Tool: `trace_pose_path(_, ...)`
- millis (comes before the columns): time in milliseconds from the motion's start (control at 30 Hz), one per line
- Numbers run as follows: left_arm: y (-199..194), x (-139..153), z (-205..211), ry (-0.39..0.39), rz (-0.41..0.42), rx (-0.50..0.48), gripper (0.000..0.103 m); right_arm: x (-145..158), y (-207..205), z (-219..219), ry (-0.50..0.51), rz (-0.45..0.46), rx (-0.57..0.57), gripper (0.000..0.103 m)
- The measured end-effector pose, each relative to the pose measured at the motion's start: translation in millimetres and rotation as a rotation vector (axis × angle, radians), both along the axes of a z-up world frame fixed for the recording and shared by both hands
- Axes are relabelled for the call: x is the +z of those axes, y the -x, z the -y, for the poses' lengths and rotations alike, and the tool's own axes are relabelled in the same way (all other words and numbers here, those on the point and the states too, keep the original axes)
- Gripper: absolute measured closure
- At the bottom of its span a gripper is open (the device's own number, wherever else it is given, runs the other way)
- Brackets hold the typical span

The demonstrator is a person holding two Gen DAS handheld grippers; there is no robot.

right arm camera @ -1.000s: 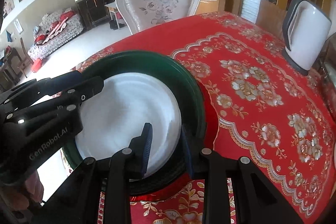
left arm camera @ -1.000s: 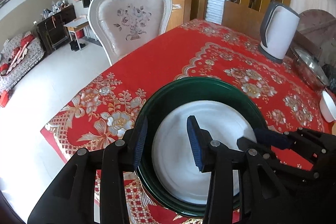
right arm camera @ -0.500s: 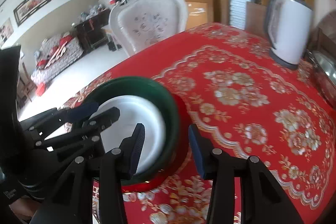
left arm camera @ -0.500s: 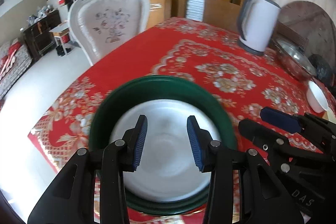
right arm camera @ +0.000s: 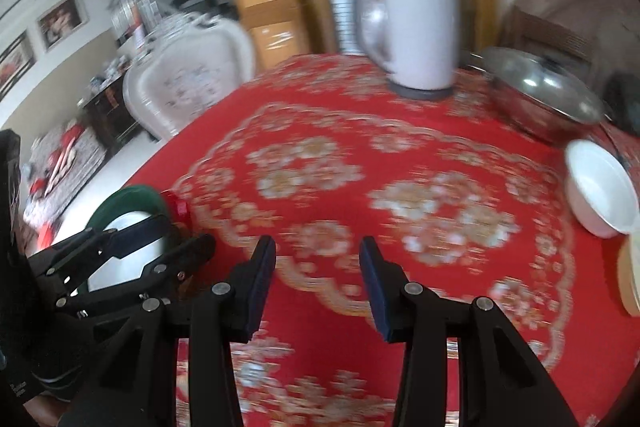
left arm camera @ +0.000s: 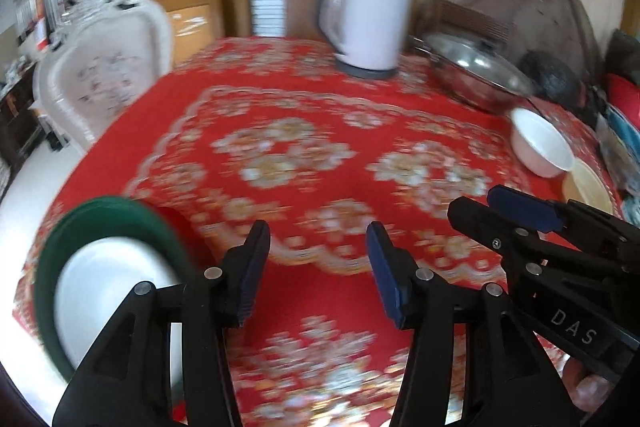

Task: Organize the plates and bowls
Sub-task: 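Move the left tool to the white foam plate beside the cream bowl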

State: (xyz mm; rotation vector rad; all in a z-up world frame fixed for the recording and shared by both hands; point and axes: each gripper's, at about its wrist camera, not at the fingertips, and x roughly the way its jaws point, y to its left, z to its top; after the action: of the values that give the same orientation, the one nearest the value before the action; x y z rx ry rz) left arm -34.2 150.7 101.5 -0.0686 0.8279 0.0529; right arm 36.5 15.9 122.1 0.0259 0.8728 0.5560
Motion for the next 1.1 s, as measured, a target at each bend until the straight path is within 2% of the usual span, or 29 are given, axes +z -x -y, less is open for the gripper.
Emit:
trace_pose_path(233, -48.5, -7.6, 82.0, 0.027, -0.062, -0.14, 0.053, -11.5, -23.1, 88.1, -0.009, -0.039, -0.166, 0.059)
trace_pose_path(367, -79.0, -10.7, 124.6, 0.031, -0.088, -0.188, 0.053, -17.1, -36.3, 136.5, -0.014, -0.062, -0.247, 0.059)
trace_pose_path(733, -159.4, -15.0, 202.4, 0.066, -0.14, -0.22, 0.053, -8.8, -76.7, 243.6, -0.071, -0.033, -0.405, 0.059)
trace_pose_path(833, -178.2, -17.4, 217.0, 0.067, -0.147, -0.213, 0.053, -10.3, -91.2, 265.7, -0.075, -0.024, -0.443, 0.059)
trace_pose_path(1000, -199.7, -27.3, 237.9, 0.086, -0.18, -0.223, 0.053, -23.8, -120.7, 289.3, -0.112, -0.067, -0.454, 0.059)
trace_pose_path(1100, -207.3, -32.6, 247.0, 0.09, -0.183, -0.227, 0.053, -27.4, -130.6, 301.0, -0.145, -0.054, -0.466, 0.059)
